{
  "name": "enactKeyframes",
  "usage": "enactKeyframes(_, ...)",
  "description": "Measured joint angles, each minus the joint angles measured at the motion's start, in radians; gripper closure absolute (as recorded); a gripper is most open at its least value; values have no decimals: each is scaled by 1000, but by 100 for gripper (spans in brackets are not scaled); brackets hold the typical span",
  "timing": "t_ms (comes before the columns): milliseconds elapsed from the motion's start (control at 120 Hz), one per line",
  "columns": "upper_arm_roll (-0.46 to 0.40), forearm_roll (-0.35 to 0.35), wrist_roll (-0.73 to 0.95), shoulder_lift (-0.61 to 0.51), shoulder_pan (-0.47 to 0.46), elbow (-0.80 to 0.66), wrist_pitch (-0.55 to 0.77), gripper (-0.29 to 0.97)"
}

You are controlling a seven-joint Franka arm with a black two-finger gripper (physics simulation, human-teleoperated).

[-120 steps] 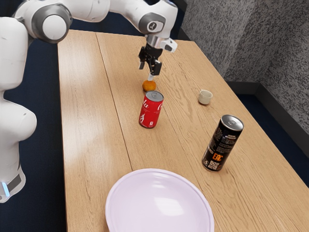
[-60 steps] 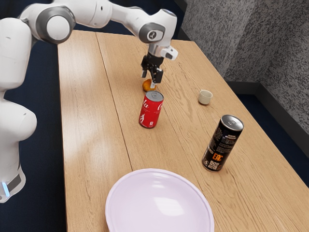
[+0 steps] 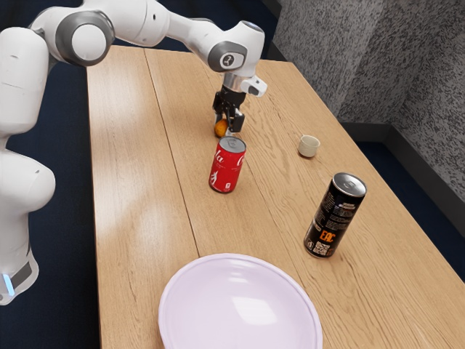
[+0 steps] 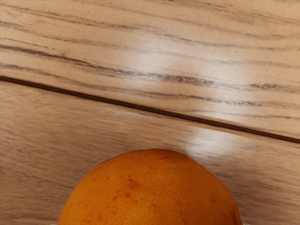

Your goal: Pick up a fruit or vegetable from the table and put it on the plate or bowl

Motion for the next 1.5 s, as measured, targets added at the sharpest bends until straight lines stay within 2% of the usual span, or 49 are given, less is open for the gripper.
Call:
enactKeyframes(150, 2, 6, -6, -2, -1, 0, 5, 32)
enactKeyframes(283, -3, 18, -14, -25, -4, 2, 6, 35)
enactKeyframes(400, -34, 23, -21, -107, -10, 10, -23, 38)
enactKeyframes(583, -208, 54, -34, -221, -19, 98, -156, 37)
enactKeyframes(742, -404, 105, -62, -225, -48, 154, -282, 37)
enactKeyframes(917, -478, 142, -99, -209, -218, 157, -367, 37)
enactKeyframes(1017, -542, 180, -130, -131, -321, 158, -392, 37)
enactKeyframes(1208, -567, 258, -194, 14, -524, 179, -413, 38)
enactKeyframes(1408, -574, 282, -253, 88, -643, 178, -400, 38)
enactKeyframes(1500, -573, 285, -274, 99, -669, 174, -388, 38)
